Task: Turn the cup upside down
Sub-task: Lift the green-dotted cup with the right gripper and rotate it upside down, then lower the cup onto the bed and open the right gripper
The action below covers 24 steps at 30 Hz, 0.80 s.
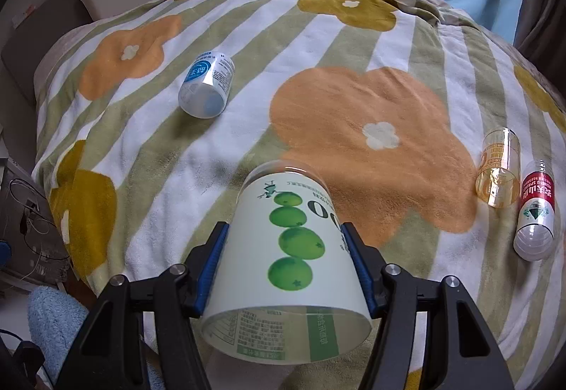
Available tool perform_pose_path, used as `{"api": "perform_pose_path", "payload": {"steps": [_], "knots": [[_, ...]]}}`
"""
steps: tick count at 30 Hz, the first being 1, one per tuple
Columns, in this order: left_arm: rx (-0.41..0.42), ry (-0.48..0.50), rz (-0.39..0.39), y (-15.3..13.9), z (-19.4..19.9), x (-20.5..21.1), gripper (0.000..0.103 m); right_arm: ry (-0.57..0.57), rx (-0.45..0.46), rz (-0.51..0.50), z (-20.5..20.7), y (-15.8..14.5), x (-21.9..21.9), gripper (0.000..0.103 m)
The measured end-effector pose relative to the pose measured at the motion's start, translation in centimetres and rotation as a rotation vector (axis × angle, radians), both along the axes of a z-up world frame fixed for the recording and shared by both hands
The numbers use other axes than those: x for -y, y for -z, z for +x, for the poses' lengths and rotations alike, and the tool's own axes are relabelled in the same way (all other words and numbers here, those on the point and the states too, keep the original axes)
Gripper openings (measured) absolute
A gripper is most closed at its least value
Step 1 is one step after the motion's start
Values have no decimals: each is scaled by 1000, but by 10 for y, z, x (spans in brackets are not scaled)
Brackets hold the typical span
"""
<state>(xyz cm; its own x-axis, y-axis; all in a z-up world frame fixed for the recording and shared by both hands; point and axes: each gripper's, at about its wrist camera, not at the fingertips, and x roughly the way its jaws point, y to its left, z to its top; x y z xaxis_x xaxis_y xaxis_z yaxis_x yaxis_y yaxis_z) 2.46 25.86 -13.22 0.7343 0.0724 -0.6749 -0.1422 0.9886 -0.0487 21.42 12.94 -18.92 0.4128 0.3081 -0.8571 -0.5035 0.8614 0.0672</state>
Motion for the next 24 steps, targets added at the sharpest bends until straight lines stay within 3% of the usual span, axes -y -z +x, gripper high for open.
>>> {"api": "perform_pose_path", "payload": {"steps": [11, 13, 14, 15, 20, 24], "knots": [[-20, -3, -19, 8, 0, -5, 103, 2, -20, -10, 0, 28, -2, 59], [-21, -4, -21, 8, 1, -5, 103, -19, -49, -7, 0, 31, -3, 72], [-22, -4, -22, 9, 1, -4, 103, -25, -70, -8, 1, 33, -4, 92], [-23, -5, -22, 9, 1, -4, 103, -28, -78, 1, 0, 34, -3, 103], [-27, -4, -17, 8, 2, -4, 103, -50, -48, 88, -7, 24, 8, 103], [-29, -2, -9, 1, 6, -4, 103, -50, 6, 123, -17, -1, 25, 103]]}}
